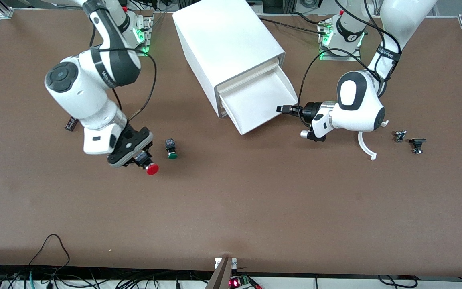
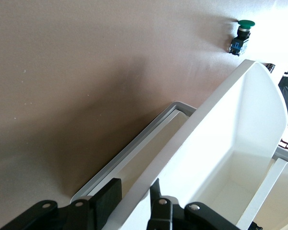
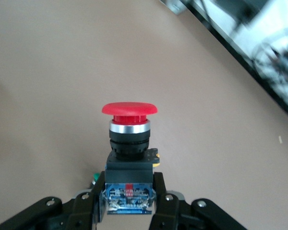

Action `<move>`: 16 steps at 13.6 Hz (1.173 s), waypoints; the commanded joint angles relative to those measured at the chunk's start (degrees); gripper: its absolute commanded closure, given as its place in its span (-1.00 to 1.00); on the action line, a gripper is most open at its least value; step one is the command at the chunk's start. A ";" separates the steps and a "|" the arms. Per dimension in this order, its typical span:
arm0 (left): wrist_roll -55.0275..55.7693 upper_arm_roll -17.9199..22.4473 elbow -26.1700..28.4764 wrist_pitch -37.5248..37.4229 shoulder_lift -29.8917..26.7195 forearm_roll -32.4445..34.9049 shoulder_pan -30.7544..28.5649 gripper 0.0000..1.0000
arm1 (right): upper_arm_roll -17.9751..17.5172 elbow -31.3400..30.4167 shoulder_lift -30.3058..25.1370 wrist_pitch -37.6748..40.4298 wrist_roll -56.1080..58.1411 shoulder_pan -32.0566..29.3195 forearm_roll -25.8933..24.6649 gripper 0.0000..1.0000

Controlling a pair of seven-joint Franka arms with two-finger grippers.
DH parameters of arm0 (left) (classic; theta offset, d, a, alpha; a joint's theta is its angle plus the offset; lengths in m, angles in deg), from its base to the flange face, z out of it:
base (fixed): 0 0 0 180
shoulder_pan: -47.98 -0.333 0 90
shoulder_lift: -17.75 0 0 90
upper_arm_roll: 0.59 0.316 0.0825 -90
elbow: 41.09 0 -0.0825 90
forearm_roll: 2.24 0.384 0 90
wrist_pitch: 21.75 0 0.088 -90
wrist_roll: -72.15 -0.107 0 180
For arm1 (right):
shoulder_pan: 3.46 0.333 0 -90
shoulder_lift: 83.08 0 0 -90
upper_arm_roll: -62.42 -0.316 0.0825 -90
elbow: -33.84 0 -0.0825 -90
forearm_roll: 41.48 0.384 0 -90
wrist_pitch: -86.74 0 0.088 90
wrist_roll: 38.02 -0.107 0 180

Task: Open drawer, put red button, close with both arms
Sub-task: 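Pull the drawer open with the left gripper while the right gripper lifts the button, then carry the red button into the open drawer with the right gripper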

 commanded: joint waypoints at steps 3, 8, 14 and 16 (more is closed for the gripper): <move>3.51 0.61 0.51 7.20 -1.43 1.98 -0.08 -1.00 | -8.96 4.47 2.01 0.55 5.69 0.40 0.34 0.71; 3.51 7.36 -0.28 9.23 -8.29 4.26 -3.51 -1.00 | -10.03 13.60 7.72 4.48 7.02 12.15 -10.18 0.74; 4.03 13.69 -13.68 -7.84 -17.25 33.90 -3.43 -1.00 | -7.75 26.36 18.71 14.09 6.66 23.86 -18.47 0.74; 7.00 14.67 -22.57 -18.75 -17.70 42.46 -2.81 -1.00 | -7.66 26.37 20.64 14.17 6.75 25.62 -22.32 0.73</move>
